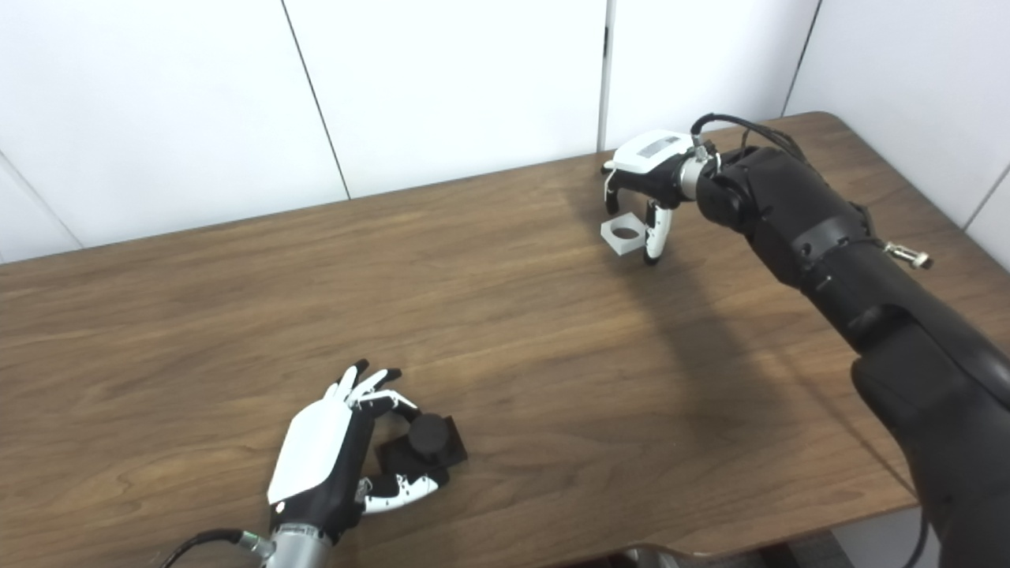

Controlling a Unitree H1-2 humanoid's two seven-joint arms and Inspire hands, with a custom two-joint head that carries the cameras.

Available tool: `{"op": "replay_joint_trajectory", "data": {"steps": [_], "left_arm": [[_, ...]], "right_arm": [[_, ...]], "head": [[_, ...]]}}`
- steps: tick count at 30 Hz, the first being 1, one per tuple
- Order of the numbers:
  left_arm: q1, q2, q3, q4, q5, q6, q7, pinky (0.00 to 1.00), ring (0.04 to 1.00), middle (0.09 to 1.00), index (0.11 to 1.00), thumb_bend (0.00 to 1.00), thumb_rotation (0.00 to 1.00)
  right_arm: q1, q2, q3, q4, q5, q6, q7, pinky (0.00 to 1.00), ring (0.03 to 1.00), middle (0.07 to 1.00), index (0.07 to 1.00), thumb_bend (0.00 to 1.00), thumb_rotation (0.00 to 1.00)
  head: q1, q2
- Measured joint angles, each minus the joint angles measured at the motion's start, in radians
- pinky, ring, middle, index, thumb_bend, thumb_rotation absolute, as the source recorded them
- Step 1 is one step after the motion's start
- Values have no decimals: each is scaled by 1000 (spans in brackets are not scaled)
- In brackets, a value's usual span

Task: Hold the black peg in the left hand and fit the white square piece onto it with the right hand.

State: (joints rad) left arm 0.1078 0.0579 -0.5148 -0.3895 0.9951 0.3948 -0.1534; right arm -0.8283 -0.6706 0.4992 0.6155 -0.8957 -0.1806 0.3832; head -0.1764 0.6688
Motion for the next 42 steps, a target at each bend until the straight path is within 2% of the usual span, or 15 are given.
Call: {"op": "replay_joint_trajectory", "data": {"steps": [20,22,24,42], "left_arm": [[-3,-5,-6,0,4,17,0,992,1000,893,490,514,81],[-3,-5,-7,0,5,18,0,992,1000,893,490,514,81],[-3,-5,-7,0,5,18,0,991,1000,892,489,514,81],[-5,-8,-7,1,10,20,1,982,1000,891,489,514,81]], "right_arm": [[-15,-1,13,21,7,-24,7,1000,1000,927,595,823,188],[-15,-1,13,21,7,-29,6,1000,1000,928,526,622,162],[-16,-1,13,22,6,-32,6,1000,1000,926,499,545,152],[-16,-1,14,27,8,-45,-6,1000,1000,899,489,525,154]], "head": [[0,2],[0,2],[0,2],[6,2]]}}
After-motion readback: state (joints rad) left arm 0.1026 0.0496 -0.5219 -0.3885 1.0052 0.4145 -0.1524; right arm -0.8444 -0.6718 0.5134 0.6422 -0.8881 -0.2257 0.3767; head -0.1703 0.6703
